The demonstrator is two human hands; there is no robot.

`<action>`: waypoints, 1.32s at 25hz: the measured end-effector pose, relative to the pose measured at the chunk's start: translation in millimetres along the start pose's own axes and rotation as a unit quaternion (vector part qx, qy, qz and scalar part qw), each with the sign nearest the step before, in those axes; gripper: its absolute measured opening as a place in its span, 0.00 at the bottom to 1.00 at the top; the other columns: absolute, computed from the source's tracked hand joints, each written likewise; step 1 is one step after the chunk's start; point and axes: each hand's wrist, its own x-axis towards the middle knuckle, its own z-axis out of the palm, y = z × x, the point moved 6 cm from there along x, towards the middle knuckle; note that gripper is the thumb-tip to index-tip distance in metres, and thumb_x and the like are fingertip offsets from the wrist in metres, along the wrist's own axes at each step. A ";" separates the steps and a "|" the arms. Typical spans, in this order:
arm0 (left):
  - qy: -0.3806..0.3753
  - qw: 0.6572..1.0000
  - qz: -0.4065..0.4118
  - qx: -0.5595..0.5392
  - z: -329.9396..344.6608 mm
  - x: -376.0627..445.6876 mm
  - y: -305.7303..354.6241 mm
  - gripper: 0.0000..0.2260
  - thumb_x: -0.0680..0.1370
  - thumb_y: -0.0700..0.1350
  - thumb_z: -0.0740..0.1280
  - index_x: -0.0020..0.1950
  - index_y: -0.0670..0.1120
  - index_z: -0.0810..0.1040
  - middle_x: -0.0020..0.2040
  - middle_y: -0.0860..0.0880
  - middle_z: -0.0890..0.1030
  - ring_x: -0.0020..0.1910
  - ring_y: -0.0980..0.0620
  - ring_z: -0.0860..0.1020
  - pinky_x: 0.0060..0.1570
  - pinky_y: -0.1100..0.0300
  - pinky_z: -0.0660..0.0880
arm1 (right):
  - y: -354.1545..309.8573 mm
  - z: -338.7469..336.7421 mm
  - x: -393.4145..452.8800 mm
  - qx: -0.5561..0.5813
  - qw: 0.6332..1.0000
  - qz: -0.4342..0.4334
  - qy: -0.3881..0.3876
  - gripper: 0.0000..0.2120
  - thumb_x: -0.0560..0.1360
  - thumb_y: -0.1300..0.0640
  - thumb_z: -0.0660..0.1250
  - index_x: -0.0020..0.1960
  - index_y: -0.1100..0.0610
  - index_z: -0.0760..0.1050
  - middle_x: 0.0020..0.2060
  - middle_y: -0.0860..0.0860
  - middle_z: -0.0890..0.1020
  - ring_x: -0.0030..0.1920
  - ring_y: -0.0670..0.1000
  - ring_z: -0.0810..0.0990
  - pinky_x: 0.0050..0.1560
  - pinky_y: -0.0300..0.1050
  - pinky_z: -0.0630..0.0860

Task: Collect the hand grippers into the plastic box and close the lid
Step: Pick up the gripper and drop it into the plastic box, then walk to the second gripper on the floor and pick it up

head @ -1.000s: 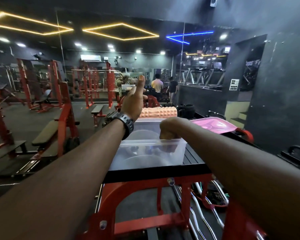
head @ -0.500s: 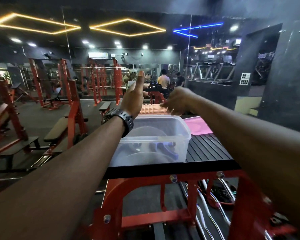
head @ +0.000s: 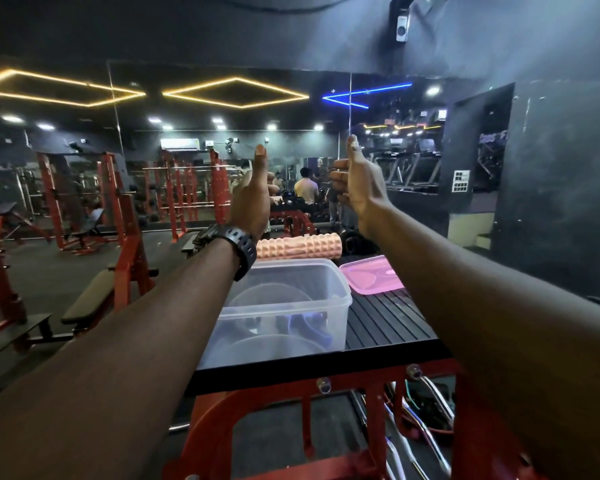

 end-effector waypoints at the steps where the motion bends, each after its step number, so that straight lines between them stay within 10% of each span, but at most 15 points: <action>1: -0.003 1.000 0.000 -0.005 5.8 -1.0 2.8 0.34 0.81 0.66 0.45 0.66 0.43 0.76 0.56 0.40 0.81 0.49 0.44 0.76 0.51 0.49 0.73 | -1.4 -6.5 1.2 -0.005 1.000 -0.003 0.004 0.30 0.82 0.35 0.55 0.61 0.60 0.80 0.57 0.58 0.85 0.58 0.57 0.83 0.65 0.57 0.78; 7: -0.064 0.995 -0.023 -0.078 80.7 -11.1 19.0 0.40 0.74 0.73 0.48 0.66 0.44 0.77 0.52 0.44 0.84 0.47 0.47 0.79 0.49 0.50 0.74 | -13.8 -77.8 -2.2 -0.050 0.995 -0.035 0.081 0.26 0.81 0.34 0.56 0.41 0.52 0.80 0.44 0.55 0.85 0.47 0.54 0.81 0.54 0.52 0.76; 13: -0.228 0.956 -0.052 -0.180 253.8 -71.5 49.9 0.28 0.80 0.67 0.48 0.51 0.48 0.77 0.50 0.45 0.79 0.47 0.49 0.74 0.41 0.57 0.69 | -29.2 -280.4 -61.1 -0.157 0.957 -0.021 0.244 0.27 0.80 0.32 0.55 0.43 0.52 0.79 0.46 0.54 0.86 0.46 0.55 0.80 0.50 0.51 0.74; 21: -0.412 0.864 -0.057 -0.284 435.0 -226.6 161.7 0.28 0.81 0.65 0.48 0.59 0.44 0.75 0.52 0.44 0.78 0.49 0.48 0.73 0.45 0.55 0.69 | -96.3 -503.3 -218.3 -0.212 0.862 -0.022 0.459 0.25 0.82 0.35 0.56 0.46 0.55 0.78 0.45 0.55 0.83 0.41 0.50 0.76 0.45 0.47 0.70; 33: -0.591 0.736 -0.056 -0.325 535.3 -403.5 211.5 0.32 0.80 0.67 0.47 0.63 0.44 0.77 0.55 0.44 0.80 0.51 0.49 0.76 0.47 0.56 0.72 | -119.4 -598.6 -403.0 -0.254 0.747 0.016 0.614 0.25 0.80 0.34 0.58 0.44 0.54 0.79 0.39 0.52 0.83 0.41 0.50 0.78 0.38 0.43 0.72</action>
